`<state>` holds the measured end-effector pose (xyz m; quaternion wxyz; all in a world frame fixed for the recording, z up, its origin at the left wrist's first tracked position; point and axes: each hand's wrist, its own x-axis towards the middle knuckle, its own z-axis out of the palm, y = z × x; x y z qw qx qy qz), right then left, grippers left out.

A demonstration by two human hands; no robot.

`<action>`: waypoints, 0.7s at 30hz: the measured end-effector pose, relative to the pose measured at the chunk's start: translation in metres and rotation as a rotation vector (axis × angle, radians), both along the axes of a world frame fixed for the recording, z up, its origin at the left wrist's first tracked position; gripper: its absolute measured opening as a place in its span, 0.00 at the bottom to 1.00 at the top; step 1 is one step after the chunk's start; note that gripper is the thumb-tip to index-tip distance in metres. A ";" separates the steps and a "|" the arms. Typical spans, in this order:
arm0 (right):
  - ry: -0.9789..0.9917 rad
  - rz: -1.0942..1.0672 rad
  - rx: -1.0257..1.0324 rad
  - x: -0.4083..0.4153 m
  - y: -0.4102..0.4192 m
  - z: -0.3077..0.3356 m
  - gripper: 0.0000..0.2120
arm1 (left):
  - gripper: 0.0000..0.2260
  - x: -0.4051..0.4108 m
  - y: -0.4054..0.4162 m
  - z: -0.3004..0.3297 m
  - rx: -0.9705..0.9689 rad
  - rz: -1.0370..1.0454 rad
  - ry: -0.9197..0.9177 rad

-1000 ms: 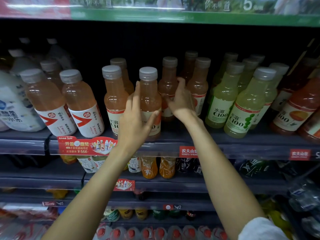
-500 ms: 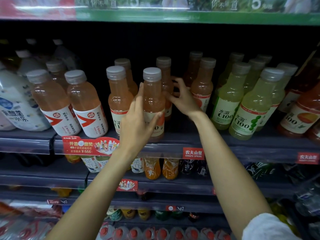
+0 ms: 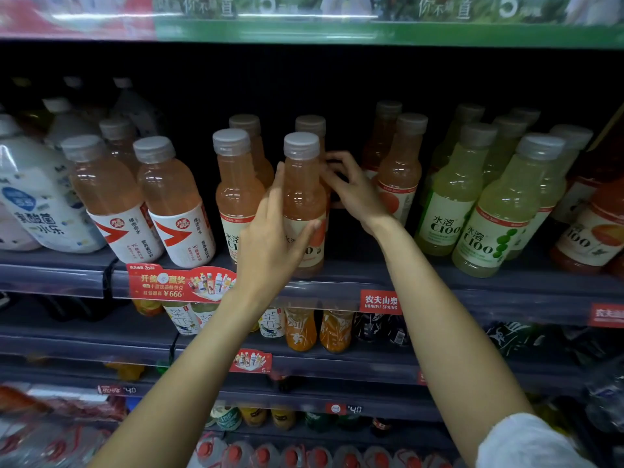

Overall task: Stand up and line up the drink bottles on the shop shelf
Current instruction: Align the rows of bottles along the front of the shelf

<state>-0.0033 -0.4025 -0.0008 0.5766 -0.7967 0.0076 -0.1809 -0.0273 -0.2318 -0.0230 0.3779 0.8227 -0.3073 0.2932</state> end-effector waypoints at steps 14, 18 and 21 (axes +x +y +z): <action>0.019 0.017 -0.011 0.003 0.005 0.001 0.12 | 0.37 -0.003 0.000 0.000 0.020 0.001 -0.013; -0.007 -0.038 -0.029 -0.014 0.010 0.000 0.17 | 0.36 -0.003 -0.001 -0.001 0.029 -0.008 -0.007; -0.191 -0.243 -0.210 -0.049 0.005 -0.013 0.15 | 0.32 -0.007 0.000 -0.002 0.018 0.022 -0.034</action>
